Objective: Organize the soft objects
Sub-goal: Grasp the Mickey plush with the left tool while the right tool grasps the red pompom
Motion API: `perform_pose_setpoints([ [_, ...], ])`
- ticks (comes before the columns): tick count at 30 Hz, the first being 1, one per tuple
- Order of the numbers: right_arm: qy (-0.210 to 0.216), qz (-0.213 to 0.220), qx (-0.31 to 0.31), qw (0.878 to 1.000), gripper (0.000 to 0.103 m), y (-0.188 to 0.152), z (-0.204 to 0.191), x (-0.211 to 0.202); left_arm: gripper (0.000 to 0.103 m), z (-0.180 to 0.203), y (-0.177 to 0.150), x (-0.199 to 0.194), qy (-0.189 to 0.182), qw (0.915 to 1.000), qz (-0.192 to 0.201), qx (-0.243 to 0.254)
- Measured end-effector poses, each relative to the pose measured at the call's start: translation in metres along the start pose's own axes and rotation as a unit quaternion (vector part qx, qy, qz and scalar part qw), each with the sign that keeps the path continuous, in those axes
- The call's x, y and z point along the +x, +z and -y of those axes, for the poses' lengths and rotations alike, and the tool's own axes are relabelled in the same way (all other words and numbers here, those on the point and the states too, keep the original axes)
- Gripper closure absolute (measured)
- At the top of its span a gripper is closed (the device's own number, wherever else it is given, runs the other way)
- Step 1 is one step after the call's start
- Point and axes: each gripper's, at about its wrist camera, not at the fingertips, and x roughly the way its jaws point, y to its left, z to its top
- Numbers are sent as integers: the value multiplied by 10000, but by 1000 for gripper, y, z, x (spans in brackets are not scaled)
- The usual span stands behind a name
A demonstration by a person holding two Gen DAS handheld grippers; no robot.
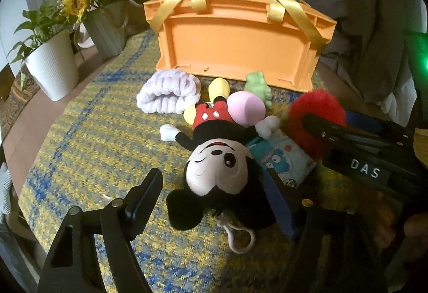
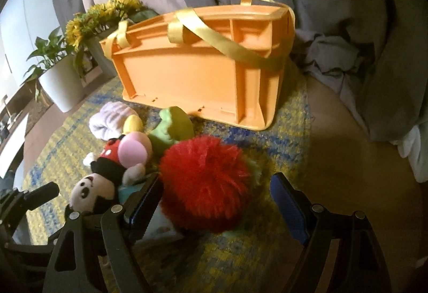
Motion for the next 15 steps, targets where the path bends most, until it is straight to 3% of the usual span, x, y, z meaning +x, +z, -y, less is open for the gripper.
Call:
perform_pose_setpoints([
  [7, 77, -207, 58, 9997, 30, 0, 3, 23, 33, 1, 3, 14, -88, 9999, -106, -3],
  [11, 152, -295, 34, 9994, 42, 0, 3, 33, 43, 3, 4, 19, -309, 9994, -153, 24],
  [15, 197, -319, 7, 9993, 55, -1, 1, 38, 45, 5, 3, 18, -310, 9994, -95, 90],
])
